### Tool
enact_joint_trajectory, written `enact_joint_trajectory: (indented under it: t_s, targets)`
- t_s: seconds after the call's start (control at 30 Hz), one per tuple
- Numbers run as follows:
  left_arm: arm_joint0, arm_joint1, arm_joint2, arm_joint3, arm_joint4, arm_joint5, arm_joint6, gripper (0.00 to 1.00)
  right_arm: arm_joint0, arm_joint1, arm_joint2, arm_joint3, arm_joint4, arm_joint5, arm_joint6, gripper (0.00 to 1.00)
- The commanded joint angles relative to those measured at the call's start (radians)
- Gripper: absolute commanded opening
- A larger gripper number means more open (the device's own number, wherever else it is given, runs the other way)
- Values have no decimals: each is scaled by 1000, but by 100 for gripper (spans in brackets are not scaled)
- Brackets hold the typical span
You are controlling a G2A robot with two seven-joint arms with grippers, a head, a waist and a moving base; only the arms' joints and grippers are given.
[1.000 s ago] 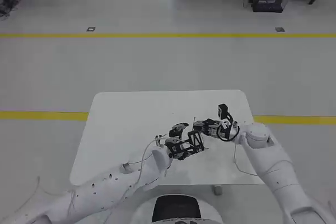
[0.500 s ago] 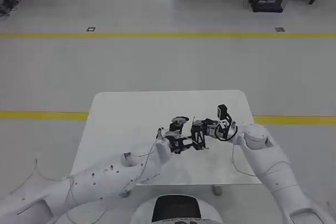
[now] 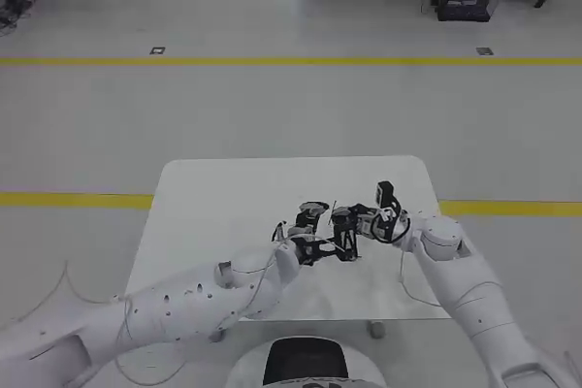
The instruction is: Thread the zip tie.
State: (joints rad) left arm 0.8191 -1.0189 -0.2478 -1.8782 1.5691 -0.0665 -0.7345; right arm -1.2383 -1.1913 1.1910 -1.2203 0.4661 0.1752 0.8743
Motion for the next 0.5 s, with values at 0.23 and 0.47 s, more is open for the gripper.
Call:
enact_joint_trajectory:
  t_s: [0.23,0.47]
  targets:
    - [31,-5,-25,36,1,-2,46,100,3,-4,-5,0,49,15,9,0]
    - [32,-3,-29,50,1,-3,95,100,-14,-3,-12,-31,44,19,-13,0]
